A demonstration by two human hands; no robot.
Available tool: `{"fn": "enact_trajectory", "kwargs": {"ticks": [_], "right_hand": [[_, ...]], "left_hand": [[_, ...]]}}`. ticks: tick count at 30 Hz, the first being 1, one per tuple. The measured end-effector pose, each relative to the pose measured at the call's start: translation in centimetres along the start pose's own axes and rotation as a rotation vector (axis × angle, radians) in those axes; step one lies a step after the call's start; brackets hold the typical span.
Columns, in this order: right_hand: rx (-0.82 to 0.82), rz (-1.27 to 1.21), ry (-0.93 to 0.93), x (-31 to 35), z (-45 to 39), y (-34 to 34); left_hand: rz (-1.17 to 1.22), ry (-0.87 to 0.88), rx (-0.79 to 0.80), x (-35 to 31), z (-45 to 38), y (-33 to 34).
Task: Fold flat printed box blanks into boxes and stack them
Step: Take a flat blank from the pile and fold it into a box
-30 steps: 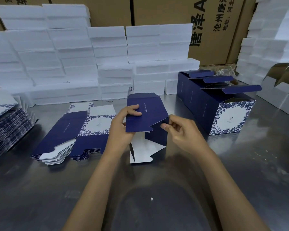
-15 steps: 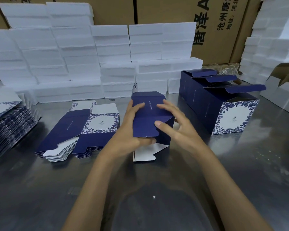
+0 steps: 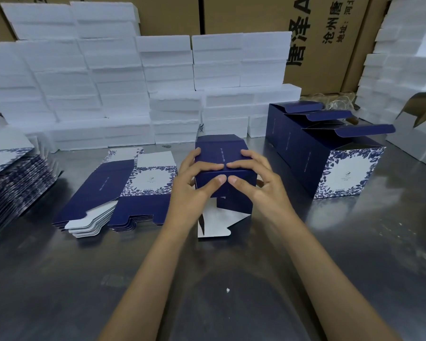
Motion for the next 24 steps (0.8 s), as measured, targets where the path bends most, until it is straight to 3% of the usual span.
{"fn": "enact_trajectory", "kwargs": {"ticks": [6, 13, 18, 21, 24], "right_hand": [[-0.105, 0.001, -0.026, 0.2, -0.2, 0.3], [-0.032, -0.015, -0.009, -0.1, -0.4, -0.1], [-0.046, 0.006, -0.017, 0.0, -0.5, -0.1], [-0.011, -0.091, 0.042, -0.7, -0.2, -0.5], [-0.061, -0.199, 0.240, -2.9, 0.2, -1.5]], "left_hand": [[0.037, 0.031, -0.082, -0.1, 0.1, 0.0], [0.011, 0.003, 0.040, -0.8, -0.1, -0.6], [0.019, -0.003, 0.010, -1.0, 0.1, -0.7], [-0.018, -0.015, 0.042, -0.8, 0.0, -0.9], [-0.033, -0.033, -0.017, -0.3, 0.0, -1.9]]}}
Point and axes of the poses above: each hand's wrist, its own z-axis away from the middle knuckle, its own y-axis out of the palm, x = y × z, the point moved 8 cm from there along -z, towards the middle knuckle, and after that the axes turned 5 degrees about x, right-handed, at the moved point
